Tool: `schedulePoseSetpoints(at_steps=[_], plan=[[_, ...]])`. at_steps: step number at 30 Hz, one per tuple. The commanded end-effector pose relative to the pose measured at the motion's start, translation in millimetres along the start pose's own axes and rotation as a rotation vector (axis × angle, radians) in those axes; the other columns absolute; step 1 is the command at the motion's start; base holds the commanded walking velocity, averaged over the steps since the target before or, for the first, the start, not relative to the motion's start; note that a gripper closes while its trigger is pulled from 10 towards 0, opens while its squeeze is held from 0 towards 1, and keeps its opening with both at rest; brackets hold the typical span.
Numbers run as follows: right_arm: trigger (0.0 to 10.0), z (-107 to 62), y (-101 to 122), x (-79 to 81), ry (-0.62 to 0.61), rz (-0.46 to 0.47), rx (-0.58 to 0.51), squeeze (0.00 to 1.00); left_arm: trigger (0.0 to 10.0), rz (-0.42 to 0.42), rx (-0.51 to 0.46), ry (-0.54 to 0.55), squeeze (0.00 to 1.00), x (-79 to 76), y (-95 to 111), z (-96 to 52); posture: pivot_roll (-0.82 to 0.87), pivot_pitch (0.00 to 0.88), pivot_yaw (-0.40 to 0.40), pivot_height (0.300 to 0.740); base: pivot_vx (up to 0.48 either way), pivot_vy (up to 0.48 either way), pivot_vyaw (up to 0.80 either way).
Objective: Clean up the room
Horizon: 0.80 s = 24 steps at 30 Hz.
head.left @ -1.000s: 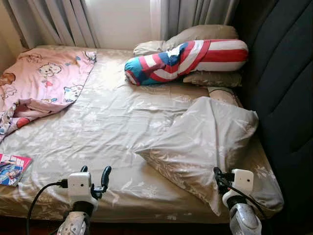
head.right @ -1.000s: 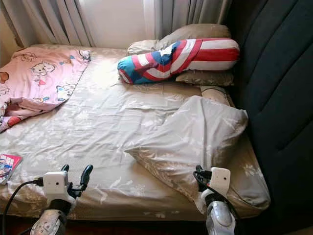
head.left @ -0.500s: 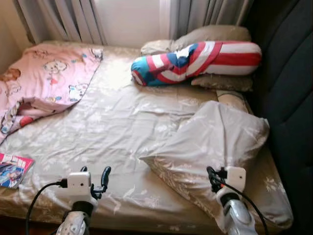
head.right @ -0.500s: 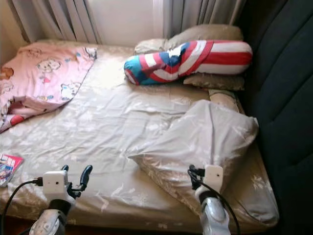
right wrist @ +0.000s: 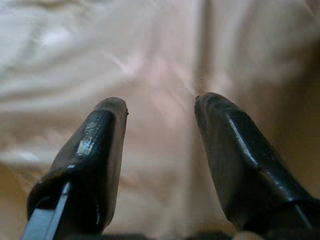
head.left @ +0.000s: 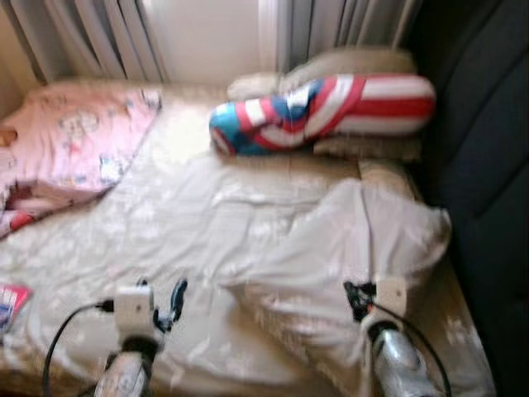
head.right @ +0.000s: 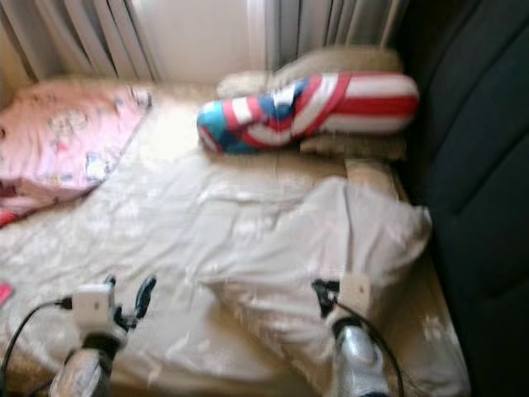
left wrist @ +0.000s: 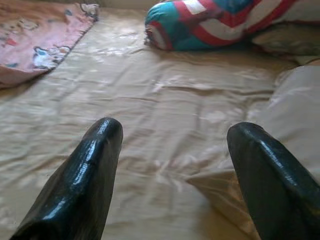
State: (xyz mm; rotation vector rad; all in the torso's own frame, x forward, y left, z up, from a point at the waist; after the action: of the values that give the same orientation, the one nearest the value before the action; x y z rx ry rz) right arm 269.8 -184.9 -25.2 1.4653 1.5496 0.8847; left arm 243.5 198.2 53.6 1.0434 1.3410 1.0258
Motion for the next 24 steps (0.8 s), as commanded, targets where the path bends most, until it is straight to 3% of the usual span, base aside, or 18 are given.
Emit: schedulePoseSetpoints(at_steps=[1,10,13,21,22,23,24], plan=[[10.0,1.5,0.6,2.6,-0.001,0.015,0.014,1.00,10.0,0.009,0.030,0.011,0.00,5.1,-5.9,-4.3,0.01,0.090,-0.065,0.740,0.000,0.000,0.00],[10.0,-1.1,-25.4,1.7,-0.015,0.010,0.249,1.00,10.0,0.015,0.052,0.008,0.00,10.6,-10.5,-4.6,0.02,0.096,-0.051,0.740,0.000,0.000,0.00],[10.0,-2.1,-30.7,-3.2,-0.060,0.058,0.312,1.00,10.0,0.021,0.058,0.006,0.00,13.2,-11.1,-4.5,0.03,0.101,-0.045,0.740,0.000,0.000,0.00],[10.0,-5.5,-39.4,5.6,0.018,0.128,0.360,1.00,10.0,0.032,0.066,0.002,0.00,17.7,-12.2,-6.0,0.04,0.110,-0.030,0.740,0.000,0.000,0.00],[10.0,-5.0,-38.0,7.1,0.021,0.152,0.342,0.25,10.0,0.038,0.068,-0.003,0.00,18.2,-12.0,-6.7,0.06,0.120,-0.021,0.740,0.000,0.000,0.00],[10.0,-5.0,-38.0,7.1,0.021,0.152,0.342,0.25,10.0,0.038,0.068,-0.003,0.00,18.2,-12.0,-6.7,0.06,0.120,-0.021,0.740,0.000,0.000,0.00],[10.0,-4.3,-36.6,5.9,0.010,0.165,0.331,0.00,10.0,0.041,0.067,-0.006,0.00,18.2,-11.2,-6.3,0.07,0.123,-0.020,0.740,0.000,0.000,0.00]])
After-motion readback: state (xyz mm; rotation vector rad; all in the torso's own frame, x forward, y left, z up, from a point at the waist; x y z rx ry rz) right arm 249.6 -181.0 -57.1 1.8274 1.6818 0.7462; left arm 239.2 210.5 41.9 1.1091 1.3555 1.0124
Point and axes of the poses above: a point about 5 cm out from each wrist's last joint towards the gripper, its own z axis pointing out of the wrist towards the gripper, its own y axis along the axis of the wrist's last joint, x = y × z, the point moved 1 cm from there along z, pointing out of the wrist towards the gripper, and after that the axes turned 14 degrees about -z, right-handed, at the moved point
